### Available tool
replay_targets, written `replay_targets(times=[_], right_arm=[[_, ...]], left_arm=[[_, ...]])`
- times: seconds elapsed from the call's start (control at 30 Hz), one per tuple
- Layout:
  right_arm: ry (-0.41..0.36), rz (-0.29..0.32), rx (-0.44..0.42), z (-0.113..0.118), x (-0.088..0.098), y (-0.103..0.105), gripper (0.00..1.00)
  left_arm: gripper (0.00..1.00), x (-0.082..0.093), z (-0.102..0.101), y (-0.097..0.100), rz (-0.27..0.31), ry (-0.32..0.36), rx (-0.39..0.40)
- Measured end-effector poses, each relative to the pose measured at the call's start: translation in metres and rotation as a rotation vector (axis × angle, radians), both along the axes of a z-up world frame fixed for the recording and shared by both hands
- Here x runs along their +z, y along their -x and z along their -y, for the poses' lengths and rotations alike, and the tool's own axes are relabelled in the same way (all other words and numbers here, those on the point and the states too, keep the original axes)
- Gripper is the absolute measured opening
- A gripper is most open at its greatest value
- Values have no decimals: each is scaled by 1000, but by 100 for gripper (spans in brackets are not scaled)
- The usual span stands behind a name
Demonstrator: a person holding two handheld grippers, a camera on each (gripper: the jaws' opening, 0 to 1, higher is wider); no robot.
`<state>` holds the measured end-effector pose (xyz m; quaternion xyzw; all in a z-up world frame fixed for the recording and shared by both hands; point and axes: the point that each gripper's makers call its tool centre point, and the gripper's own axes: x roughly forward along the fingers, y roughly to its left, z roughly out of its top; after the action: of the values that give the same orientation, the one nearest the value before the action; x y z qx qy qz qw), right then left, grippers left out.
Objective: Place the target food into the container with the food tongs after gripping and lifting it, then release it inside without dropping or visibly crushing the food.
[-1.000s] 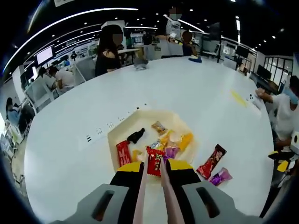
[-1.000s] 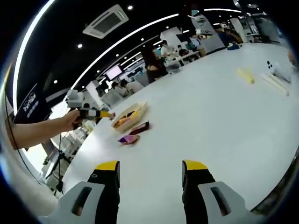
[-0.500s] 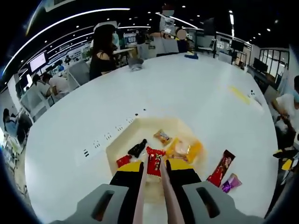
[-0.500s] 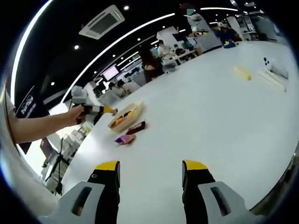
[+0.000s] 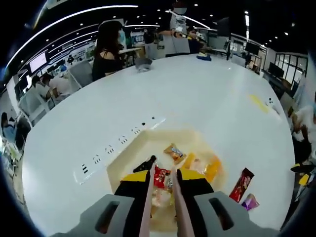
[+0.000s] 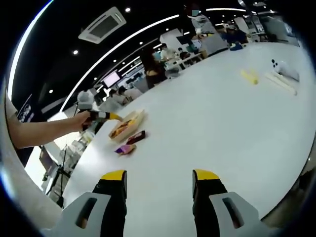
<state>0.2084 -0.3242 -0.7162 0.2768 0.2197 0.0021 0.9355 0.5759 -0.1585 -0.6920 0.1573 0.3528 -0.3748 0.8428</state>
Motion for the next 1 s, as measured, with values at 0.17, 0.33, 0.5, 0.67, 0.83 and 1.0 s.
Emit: replay_targets(times=[0.17, 0.33, 0.5, 0.67, 0.83, 1.0], right_arm=[[1, 4, -3, 1, 2, -2, 53], [-2, 11, -2, 0, 2, -5, 53], [-8, 49, 3, -4, 9, -17, 53], [-8, 101, 29, -13, 20, -29, 53], [6, 133, 70, -20, 27, -37, 54], [3, 156, 148, -41, 31, -43, 54]], left_arm=[[21, -1, -2, 2, 13, -4, 6], [22, 7, -5, 6, 14, 24, -4], [23, 26, -10, 17, 13, 78, -5], [23, 54, -12, 41, 5, 157, -28], [23, 80, -9, 75, 16, 220, -96], [24, 90, -17, 120, 22, 265, -141]])
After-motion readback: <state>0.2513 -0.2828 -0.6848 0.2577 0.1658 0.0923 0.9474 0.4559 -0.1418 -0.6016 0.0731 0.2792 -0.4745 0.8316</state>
